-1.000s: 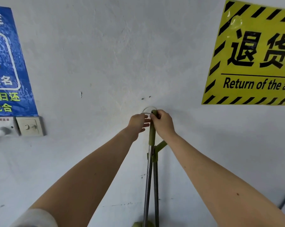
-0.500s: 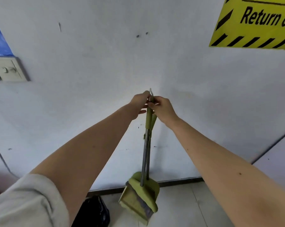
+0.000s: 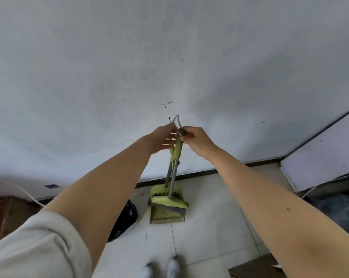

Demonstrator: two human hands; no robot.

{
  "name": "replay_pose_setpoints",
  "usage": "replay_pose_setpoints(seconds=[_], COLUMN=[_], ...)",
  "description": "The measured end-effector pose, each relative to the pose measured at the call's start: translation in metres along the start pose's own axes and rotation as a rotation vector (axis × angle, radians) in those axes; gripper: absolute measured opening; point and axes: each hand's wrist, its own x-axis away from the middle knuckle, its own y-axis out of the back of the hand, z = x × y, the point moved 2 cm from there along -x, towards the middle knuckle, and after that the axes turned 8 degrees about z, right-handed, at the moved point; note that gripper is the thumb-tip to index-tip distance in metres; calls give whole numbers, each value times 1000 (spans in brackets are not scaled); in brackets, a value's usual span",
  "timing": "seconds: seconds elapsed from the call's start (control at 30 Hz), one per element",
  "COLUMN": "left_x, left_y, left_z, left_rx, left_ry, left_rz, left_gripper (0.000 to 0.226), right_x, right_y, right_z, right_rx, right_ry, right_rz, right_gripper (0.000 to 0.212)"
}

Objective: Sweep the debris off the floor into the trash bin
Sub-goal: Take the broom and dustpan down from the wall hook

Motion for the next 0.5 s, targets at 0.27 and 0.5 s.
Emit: replay_pose_setpoints(seconds=[0.27,0.5], left_x=[-35,-62], left_y=[-2,10], left_z=[58,93], left_rx=[2,-689], left_ry=[36,-151], left_rz=[-3,-229], left_gripper=[24,45], right_x=[-4,-11], right_y=[-27,-39], right_z=[-56,-64], right_rx=[30,-84], right_ry=[-79,-73], right_rz=[46,-4], right_gripper=[21,25])
